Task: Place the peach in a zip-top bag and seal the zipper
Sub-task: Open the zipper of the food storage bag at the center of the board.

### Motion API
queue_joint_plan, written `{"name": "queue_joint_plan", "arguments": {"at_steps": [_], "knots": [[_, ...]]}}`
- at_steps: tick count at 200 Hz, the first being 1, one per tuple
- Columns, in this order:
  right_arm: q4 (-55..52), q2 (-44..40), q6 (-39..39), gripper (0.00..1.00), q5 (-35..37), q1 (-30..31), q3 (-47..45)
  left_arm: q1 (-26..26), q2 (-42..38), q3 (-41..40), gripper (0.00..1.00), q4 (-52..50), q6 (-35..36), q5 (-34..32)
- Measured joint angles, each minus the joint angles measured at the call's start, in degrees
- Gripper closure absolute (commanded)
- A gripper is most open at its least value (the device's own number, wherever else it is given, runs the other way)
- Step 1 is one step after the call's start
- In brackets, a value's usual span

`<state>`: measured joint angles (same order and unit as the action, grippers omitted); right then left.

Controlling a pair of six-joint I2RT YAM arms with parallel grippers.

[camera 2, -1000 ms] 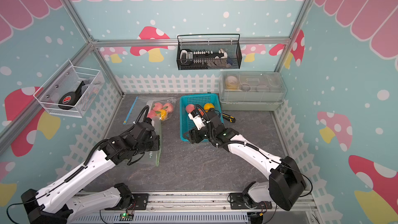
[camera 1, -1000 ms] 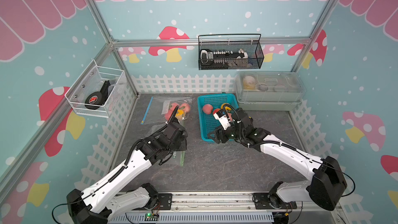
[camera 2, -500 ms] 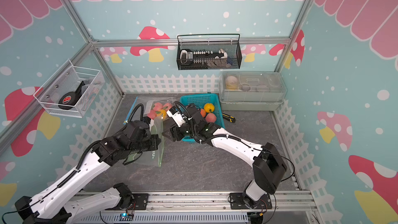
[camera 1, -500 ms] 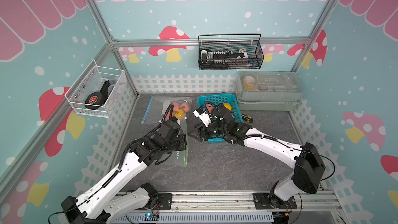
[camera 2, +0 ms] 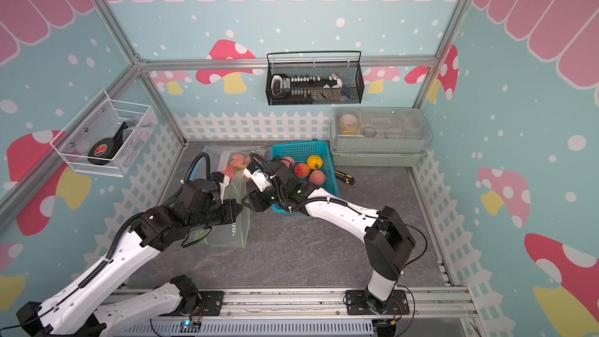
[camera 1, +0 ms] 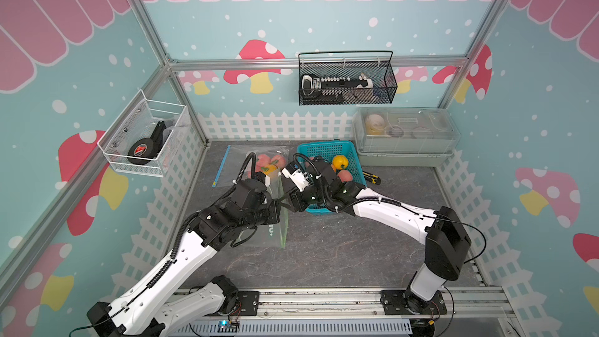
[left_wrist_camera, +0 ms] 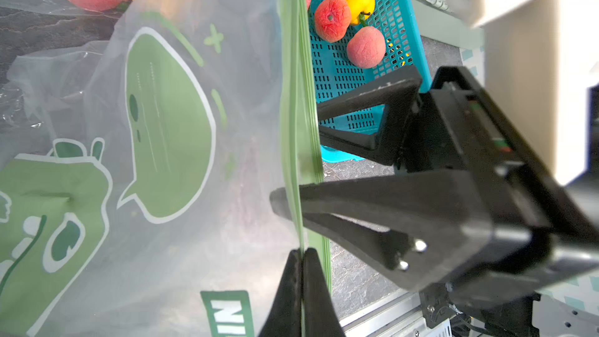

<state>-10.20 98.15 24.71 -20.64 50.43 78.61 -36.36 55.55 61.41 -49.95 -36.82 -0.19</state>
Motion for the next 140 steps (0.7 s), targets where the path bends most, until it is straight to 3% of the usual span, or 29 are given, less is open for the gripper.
{"name": "queue_joint_plan", "arguments": {"at_steps": [39, 98, 140], "knots": [[-6.12, 2.01, -0.31, 0.52, 6.23, 0.70, 3.67, 0.31, -0.55, 2.73, 1.00, 0.98, 0.33, -1.42], [-17.18, 2.14, 0.04, 0.54, 23.47, 1.44, 9.09, 0.35, -2.16, 6.21, 1.00, -1.31, 1.09, -14.14], [-21.77, 2.19, 1.57, 0.54, 30.49, 1.57, 11.43, 0.35, -3.93, 6.58, 1.00, -2.56, 1.07, -20.04]]}}
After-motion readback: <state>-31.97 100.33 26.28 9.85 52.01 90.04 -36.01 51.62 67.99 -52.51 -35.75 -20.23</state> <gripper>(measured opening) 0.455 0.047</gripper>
